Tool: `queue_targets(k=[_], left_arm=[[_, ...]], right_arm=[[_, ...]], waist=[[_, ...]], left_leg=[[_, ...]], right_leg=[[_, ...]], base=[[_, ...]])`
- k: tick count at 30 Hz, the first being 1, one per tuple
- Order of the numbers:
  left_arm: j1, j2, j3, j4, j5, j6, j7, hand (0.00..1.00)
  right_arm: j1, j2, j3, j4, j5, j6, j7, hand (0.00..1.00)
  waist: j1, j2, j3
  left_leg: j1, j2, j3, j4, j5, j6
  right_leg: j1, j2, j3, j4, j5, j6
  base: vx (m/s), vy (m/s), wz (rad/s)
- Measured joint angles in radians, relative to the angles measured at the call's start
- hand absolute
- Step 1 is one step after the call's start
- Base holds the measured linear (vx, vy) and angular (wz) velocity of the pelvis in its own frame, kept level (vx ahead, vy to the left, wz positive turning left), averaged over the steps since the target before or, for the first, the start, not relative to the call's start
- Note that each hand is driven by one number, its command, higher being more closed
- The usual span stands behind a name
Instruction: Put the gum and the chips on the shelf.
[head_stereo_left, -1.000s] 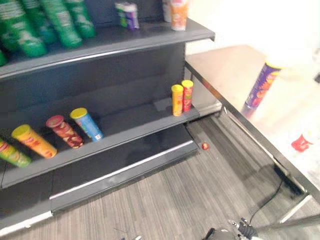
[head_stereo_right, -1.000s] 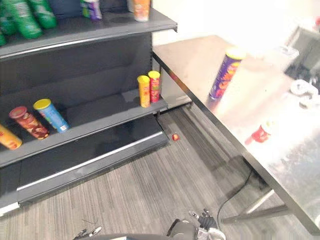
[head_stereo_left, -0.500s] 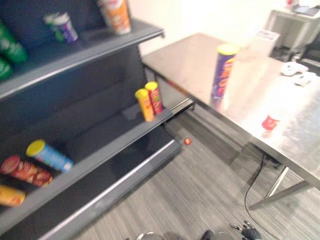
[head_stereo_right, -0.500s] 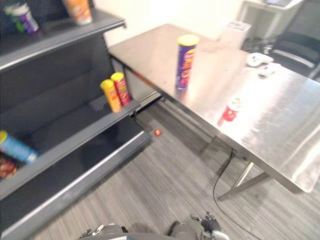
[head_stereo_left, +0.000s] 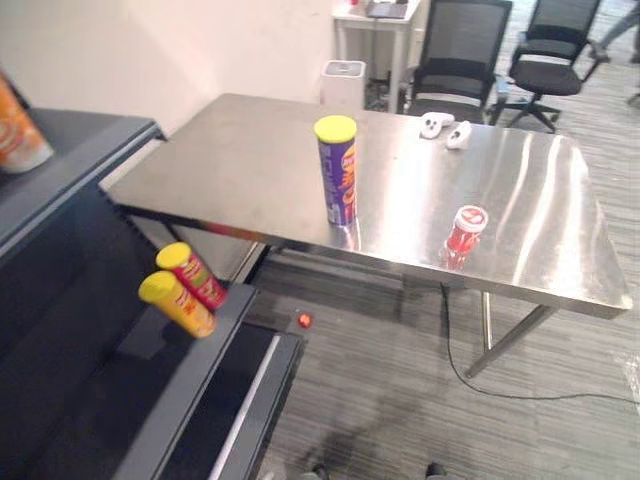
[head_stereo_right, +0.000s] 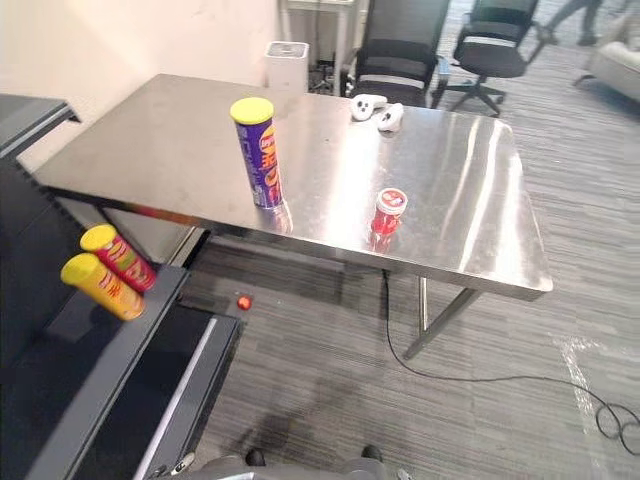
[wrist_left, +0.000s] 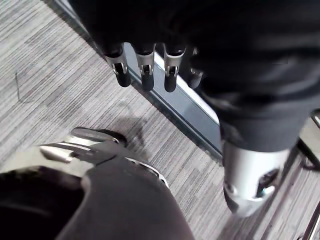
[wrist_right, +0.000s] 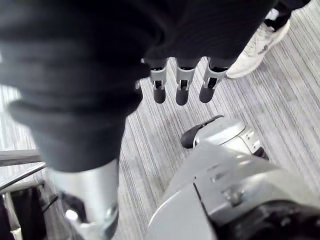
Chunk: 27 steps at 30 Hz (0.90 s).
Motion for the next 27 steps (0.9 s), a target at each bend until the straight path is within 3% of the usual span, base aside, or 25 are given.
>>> queue_targets(k=[4,7,13,14,16,22,27], left_arm=[[0.002,-0.001,-0.044,0.001,0.002,-0.011,0.001,0.0],[0.001,0.004,-0.054,0.0,0.019,-0.013,0.011,0.0],[0.0,0.011,-0.067,-0.002,0.034,-0.013,0.018,0.0],[0.0,0.011,-0.062,-0.002,0.038,-0.013,0.018,0.0],[0.004,0.007,-0.046,0.0,0.04,-0.012,0.017,0.0],[0.018,0.0,0.001,-0.002,0.037,-0.012,0.004,0.0],[0.048,-0.001,0.01,-0.016,0.013,-0.012,-0.021,0.0]], right_arm=[[-0.027,0.001,0.011,0.0,0.001,0.0,-0.002,0.0],[-0.028,0.002,0.031,0.001,0.002,0.0,-0.002,0.0],[-0.029,0.001,0.043,0.0,0.036,-0.001,-0.001,0.0],[-0.027,0.0,0.04,0.001,0.045,-0.001,-0.002,0.0],[-0.023,-0.002,0.029,0.001,0.066,-0.002,-0.003,0.0],[-0.031,-0.042,-0.105,-0.009,0.148,-0.007,-0.026,0.0],[-0.039,-0.124,-0.223,-0.184,0.24,-0.024,-0.099,0.0]], waist=[[0.001,0.027,-0.004],[-0.001,0.021,-0.002],[0.014,0.006,-0.005],[0.017,0.004,-0.006],[0.019,-0.005,-0.009],[0.023,-0.014,-0.037],[0.02,-0.017,-0.071]], left_leg=[[0.046,0.007,0.086,-0.05,-0.001,0.004],[0.072,-0.001,0.108,-0.073,-0.004,0.01],[0.074,-0.01,0.097,-0.105,-0.001,0.015],[0.078,-0.012,0.09,-0.119,0.008,0.021],[0.09,-0.014,0.083,-0.152,0.03,0.017],[0.091,-0.004,0.047,-0.204,0.056,-0.002],[0.092,-0.011,0.047,-0.218,0.062,0.007]], right_leg=[[-0.048,0.009,-0.076,0.012,0.069,-0.026],[-0.046,0.007,-0.2,-0.006,0.08,-0.04],[-0.033,0.013,-0.259,-0.08,0.073,-0.031],[-0.027,0.014,-0.267,-0.093,0.073,-0.013],[-0.026,0.019,-0.28,-0.095,0.062,-0.017],[-0.009,0.037,-0.31,-0.14,0.058,-0.011],[-0.011,0.034,-0.306,-0.144,0.076,-0.001]], base=[[0.06,0.114,-0.82],[0.01,0.034,-0.44],[-0.04,-0.041,-0.13],[-0.11,-0.108,0.06],[-0.1,-0.103,0.1],[-0.05,-0.054,0.13],[0.06,0.015,0.0]])
